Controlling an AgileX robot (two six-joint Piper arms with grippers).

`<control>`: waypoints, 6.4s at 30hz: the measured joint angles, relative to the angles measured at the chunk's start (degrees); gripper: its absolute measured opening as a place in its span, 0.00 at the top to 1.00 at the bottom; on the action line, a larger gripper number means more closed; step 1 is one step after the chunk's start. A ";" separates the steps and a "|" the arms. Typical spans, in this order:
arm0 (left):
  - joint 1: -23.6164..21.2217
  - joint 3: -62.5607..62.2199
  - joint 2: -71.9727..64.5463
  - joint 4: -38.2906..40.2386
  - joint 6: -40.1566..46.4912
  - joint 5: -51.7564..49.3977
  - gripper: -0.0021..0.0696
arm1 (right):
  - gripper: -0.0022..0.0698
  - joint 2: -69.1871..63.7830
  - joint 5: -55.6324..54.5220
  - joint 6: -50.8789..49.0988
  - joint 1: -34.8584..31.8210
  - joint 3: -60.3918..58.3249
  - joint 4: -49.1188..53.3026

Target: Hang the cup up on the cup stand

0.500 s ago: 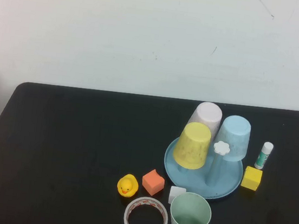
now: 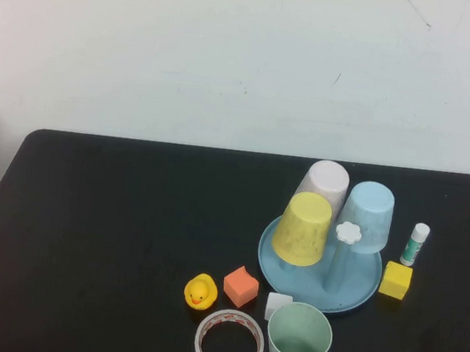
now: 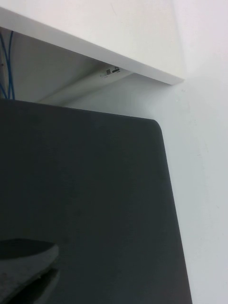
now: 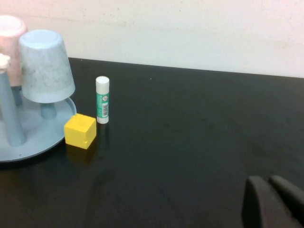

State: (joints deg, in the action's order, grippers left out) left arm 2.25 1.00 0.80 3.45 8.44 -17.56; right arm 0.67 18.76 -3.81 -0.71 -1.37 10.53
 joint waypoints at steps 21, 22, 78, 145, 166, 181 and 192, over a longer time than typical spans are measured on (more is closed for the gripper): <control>0.00 0.00 0.00 8.78 0.00 0.44 0.97 | 0.97 0.00 0.00 0.00 0.00 0.00 -0.34; 0.00 0.00 0.00 12.26 0.00 0.57 0.97 | 0.97 0.00 0.00 0.00 0.00 0.00 -0.34; 30.82 -58.90 -77.42 -1.64 8.72 -28.15 0.97 | 0.97 0.00 3.91 11.08 0.00 -0.11 -50.01; 49.67 -44.80 -71.13 -43.46 -46.19 -0.53 0.96 | 0.97 0.00 6.03 21.65 0.00 -0.11 -58.18; 49.67 -37.73 -63.99 -101.07 -116.62 2.45 0.96 | 0.97 0.00 9.06 35.30 0.00 -0.19 -73.33; 49.67 -39.71 -72.03 -100.69 -104.46 11.21 0.96 | 0.97 0.00 11.24 39.56 0.00 -0.19 -73.43; 49.67 -44.10 -77.36 -76.78 -69.63 -3.87 0.96 | 0.97 0.00 11.26 40.55 0.00 -0.19 -72.88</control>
State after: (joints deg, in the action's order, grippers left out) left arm 51.92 -43.10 -76.56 -73.34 -61.19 -21.43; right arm 0.67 30.02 36.74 -0.71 -1.56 -62.36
